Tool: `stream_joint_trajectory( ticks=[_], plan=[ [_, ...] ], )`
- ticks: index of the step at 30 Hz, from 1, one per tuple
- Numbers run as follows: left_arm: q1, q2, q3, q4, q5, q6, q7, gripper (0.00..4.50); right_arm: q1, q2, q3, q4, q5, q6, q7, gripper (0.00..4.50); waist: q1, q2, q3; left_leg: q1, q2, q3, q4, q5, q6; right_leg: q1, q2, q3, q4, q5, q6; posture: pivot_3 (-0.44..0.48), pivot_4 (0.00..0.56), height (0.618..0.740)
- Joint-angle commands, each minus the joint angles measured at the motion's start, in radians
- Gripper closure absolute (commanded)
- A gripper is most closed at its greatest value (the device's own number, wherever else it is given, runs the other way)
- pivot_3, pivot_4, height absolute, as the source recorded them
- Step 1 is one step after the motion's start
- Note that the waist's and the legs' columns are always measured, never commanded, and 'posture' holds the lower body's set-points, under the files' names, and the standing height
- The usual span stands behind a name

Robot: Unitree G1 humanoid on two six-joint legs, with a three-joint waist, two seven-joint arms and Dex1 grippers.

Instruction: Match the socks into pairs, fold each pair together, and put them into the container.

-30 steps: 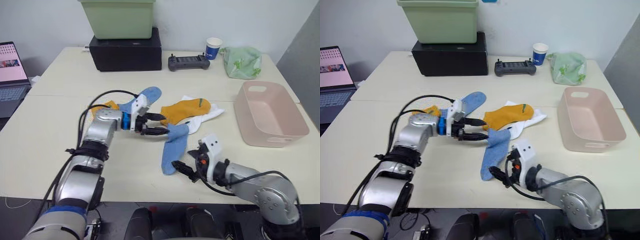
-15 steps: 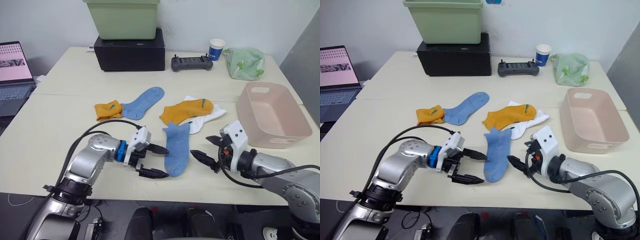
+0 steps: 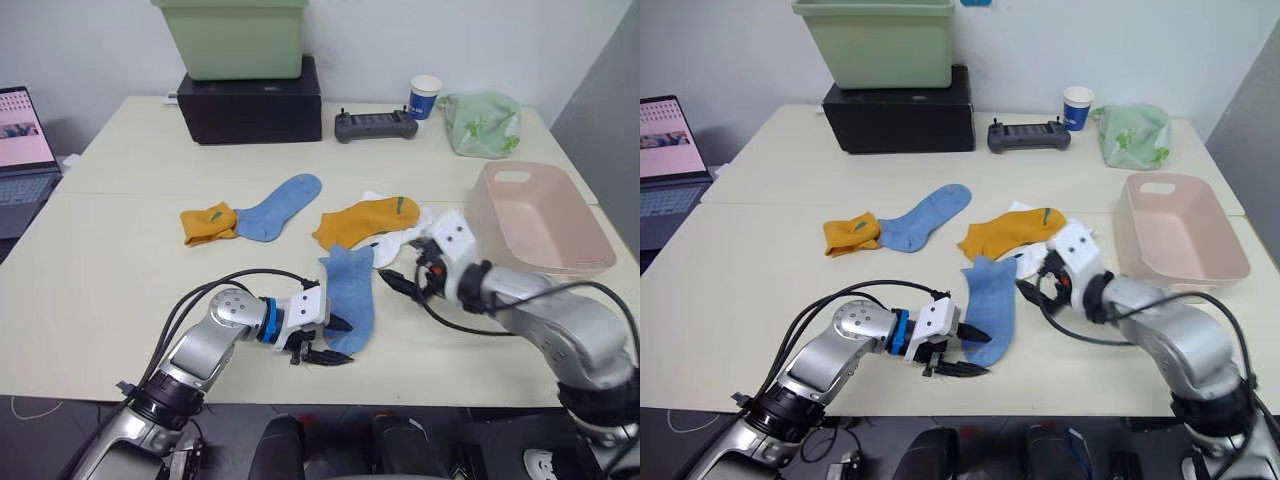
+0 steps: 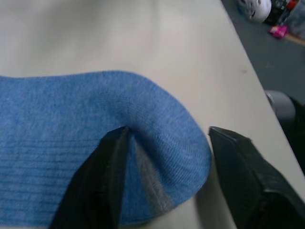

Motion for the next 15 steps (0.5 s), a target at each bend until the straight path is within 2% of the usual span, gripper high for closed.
stream_joint_trajectory(
  ticks=[1,5,6,15],
  plan=[
    [0.022,-0.004,-0.016,-0.021,0.009,0.000,0.020,2.92,-0.110,0.082,0.086,0.155,-0.087,-0.086,0.030,0.00,-0.003,0.000,0.000,0.000,0.000,0.000,0.000,0.000,0.000,0.000,0.000,0.001,0.000,0.000,0.000,0.000,0.150,0.735],
    [0.041,0.003,-0.019,-0.043,0.006,0.008,0.031,4.27,-0.178,0.148,0.141,0.311,-0.161,-0.153,0.071,0.00,0.003,0.000,0.000,0.000,0.001,0.000,0.000,0.000,0.000,0.000,0.000,0.000,0.000,0.000,0.000,0.000,0.150,0.735],
    [0.045,0.005,-0.019,-0.050,0.004,0.013,0.033,4.47,-0.193,0.166,0.150,0.352,-0.177,-0.174,0.081,0.00,0.003,0.000,0.000,0.000,0.001,0.000,0.000,0.000,0.000,-0.001,0.000,0.000,0.000,0.000,0.000,0.000,0.150,0.735],
    [0.052,0.009,-0.016,-0.056,0.005,0.018,0.044,4.47,-0.271,0.265,0.194,0.503,-0.252,-0.201,0.166,0.00,0.004,0.000,0.000,0.000,0.001,-0.001,0.000,0.000,0.000,-0.001,-0.001,0.000,0.001,0.000,0.000,0.000,0.150,0.735]
  ],
)
